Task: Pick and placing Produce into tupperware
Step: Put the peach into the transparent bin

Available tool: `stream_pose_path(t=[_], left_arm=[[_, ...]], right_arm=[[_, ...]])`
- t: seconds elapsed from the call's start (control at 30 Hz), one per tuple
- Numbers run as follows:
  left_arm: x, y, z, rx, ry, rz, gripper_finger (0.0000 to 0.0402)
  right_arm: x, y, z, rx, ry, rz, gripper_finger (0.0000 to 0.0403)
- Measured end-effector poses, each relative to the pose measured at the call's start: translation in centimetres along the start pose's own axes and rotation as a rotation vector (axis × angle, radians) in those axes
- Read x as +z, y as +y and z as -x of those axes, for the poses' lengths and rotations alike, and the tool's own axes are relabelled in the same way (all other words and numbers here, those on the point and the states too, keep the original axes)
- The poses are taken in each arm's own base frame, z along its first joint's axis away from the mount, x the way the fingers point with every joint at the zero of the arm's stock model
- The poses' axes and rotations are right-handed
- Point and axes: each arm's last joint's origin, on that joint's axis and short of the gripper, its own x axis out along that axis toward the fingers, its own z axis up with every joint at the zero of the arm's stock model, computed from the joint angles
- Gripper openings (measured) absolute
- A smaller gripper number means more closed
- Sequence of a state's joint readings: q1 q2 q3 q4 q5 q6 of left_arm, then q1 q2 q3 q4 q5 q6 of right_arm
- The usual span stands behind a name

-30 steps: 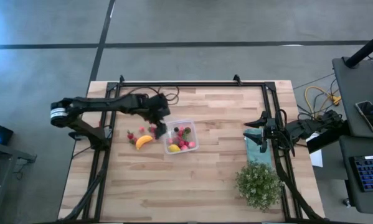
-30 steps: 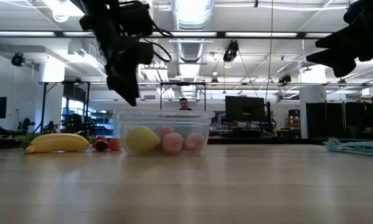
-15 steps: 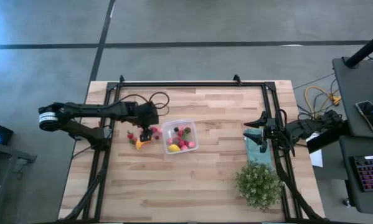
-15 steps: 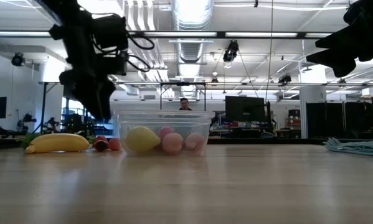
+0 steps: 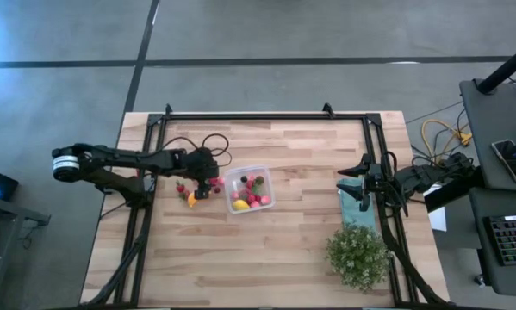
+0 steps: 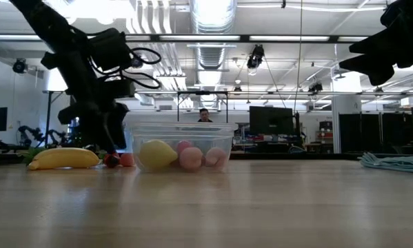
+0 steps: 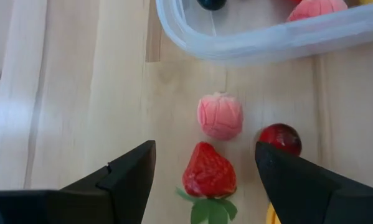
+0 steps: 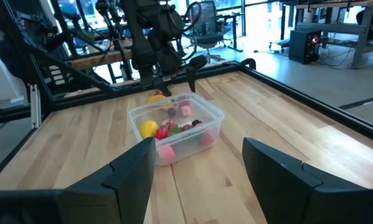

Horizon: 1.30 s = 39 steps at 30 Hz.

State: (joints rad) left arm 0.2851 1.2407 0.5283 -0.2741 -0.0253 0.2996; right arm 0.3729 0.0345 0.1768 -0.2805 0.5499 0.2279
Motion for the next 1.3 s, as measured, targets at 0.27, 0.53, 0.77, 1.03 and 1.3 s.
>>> stream_pose_path(t=[0.27,0.53,0.77,1.03,1.3], left_arm=[[-0.2,-0.1,-0.4,0.004,-0.065,0.007,0.0260],[0.0,-0.1,-0.8,0.002,-0.100,0.009,0.0260],[-0.2,-0.3,-2.6,-0.033,-0.058,0.008,0.0260],[0.1,-0.2,-3.4,-0.041,-0.055,0.008,0.0260],[0.1,-0.2,-3.6,-0.041,-0.056,0.009,0.0238]], right_arm=[[0.0,0.0,0.0,0.000,0.000,0.000,0.0233],[0.0,0.0,0.0,0.000,-0.001,0.000,0.0233],[0.0,0.0,0.0,0.000,0.000,0.000,0.0233],[0.0,0.0,0.0,0.000,0.000,0.000,0.0233],[0.0,0.0,0.0,0.000,0.000,0.000,0.0233]])
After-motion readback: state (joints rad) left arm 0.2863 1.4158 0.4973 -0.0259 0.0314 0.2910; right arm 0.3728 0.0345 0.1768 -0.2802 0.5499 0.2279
